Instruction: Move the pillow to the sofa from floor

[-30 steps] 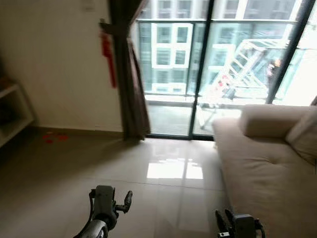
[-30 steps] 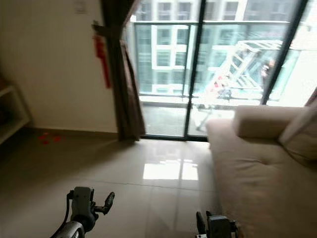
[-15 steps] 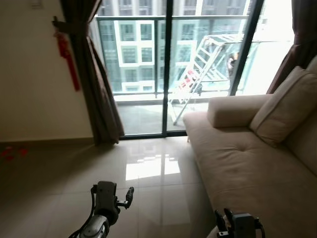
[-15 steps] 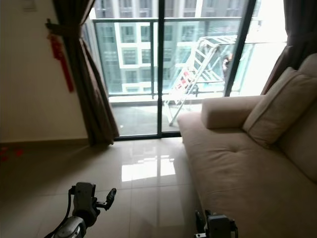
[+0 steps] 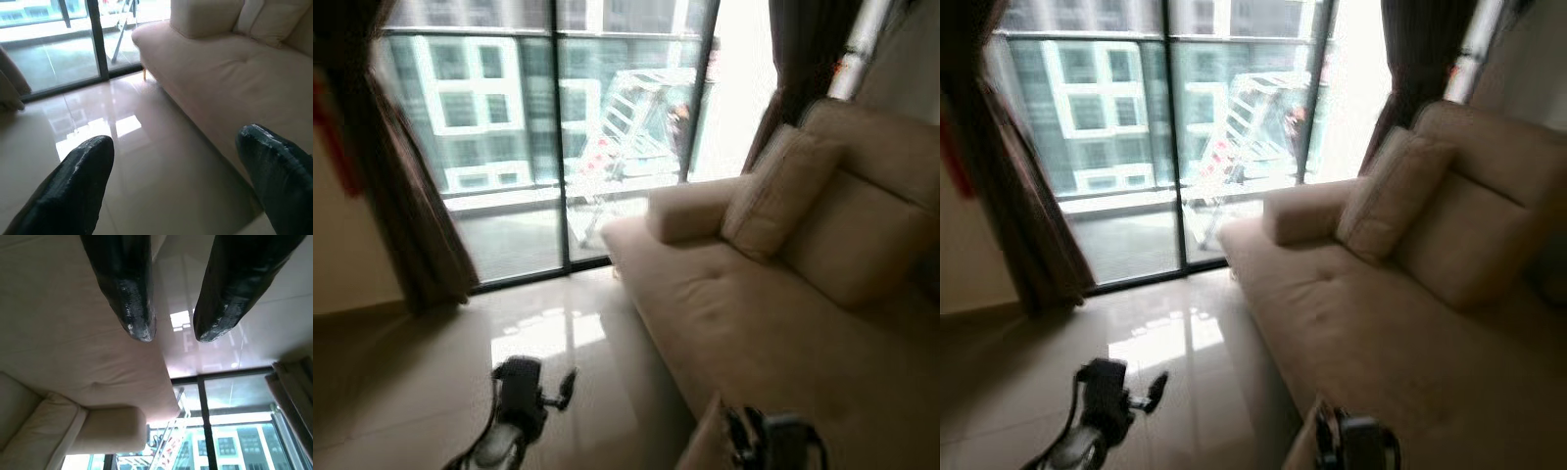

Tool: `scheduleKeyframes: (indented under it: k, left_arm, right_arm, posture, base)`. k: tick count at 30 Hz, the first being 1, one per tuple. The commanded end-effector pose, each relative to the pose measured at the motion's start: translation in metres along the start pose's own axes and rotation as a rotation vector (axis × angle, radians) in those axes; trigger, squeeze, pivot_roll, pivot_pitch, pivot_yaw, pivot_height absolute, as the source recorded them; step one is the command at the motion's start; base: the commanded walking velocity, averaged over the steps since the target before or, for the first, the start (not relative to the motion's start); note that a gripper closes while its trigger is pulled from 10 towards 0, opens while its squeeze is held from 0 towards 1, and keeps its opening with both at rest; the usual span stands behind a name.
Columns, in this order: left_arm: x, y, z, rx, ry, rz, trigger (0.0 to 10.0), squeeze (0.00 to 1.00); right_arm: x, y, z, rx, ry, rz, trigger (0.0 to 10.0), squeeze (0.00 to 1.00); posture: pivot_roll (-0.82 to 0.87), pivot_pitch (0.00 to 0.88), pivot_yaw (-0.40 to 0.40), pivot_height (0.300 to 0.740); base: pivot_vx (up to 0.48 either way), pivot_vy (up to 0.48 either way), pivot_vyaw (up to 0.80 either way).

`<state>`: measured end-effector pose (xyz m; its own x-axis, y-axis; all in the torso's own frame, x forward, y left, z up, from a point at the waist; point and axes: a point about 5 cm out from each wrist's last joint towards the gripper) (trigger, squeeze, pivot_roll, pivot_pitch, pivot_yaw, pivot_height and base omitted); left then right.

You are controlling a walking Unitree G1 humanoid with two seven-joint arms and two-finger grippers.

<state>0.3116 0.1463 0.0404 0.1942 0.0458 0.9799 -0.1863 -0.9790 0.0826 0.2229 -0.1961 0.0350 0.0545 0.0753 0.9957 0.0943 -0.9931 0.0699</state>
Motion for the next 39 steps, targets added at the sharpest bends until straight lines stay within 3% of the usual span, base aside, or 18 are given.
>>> scheduleKeyframes:
  k: [1, 13, 28, 39]
  left_arm:
    - [-0.0104, 0.0026, -0.0038, -0.006, -0.043, -0.009, 10.0, 0.00]
    - [-0.0109, 0.0086, -0.0034, -0.028, -0.043, 0.003, 10.0, 0.00]
    - [-0.0114, 0.0109, -0.0040, -0.041, -0.042, 0.006, 10.0, 0.00]
    - [-0.0128, 0.0121, -0.0031, -0.040, -0.057, 0.001, 10.0, 0.00]
  right_arm:
    - [-0.0025, -0.0016, -0.0005, -0.001, -0.016, 0.014, 10.0, 0.00]
    - [-0.0006, 0.0002, -0.0015, -0.002, -0.017, 0.014, 10.0, 0.00]
    - [-0.0010, 0.0008, -0.0016, -0.023, -0.014, 0.018, 10.0, 0.00]
    - [-0.0007, 0.0022, -0.0008, -0.036, -0.011, 0.041, 10.0, 0.00]
  posture:
    - [0.09, 0.000, 0.048, 0.740]
    - [0.08, 0.000, 0.044, 0.740]
    - [0.08, 0.000, 0.047, 0.740]
    - [0.08, 0.000, 0.048, 0.740]
  base:
    - [0.000, 0.480, -0.73]
    - [0.000, 0.119, -0.74]
    - [0.000, 0.000, 0.00]
    - [0.000, 0.236, -0.75]
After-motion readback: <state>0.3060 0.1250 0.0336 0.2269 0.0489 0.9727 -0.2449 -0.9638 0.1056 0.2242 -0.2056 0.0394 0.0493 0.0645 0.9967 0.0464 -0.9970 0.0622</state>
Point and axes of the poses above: a point about 5 cm out from each wrist's last joint towards the gripper, its own z axis pointing out of the wrist towards the gripper, its own x axis along the axis of the wrist's last joint, y = z × x
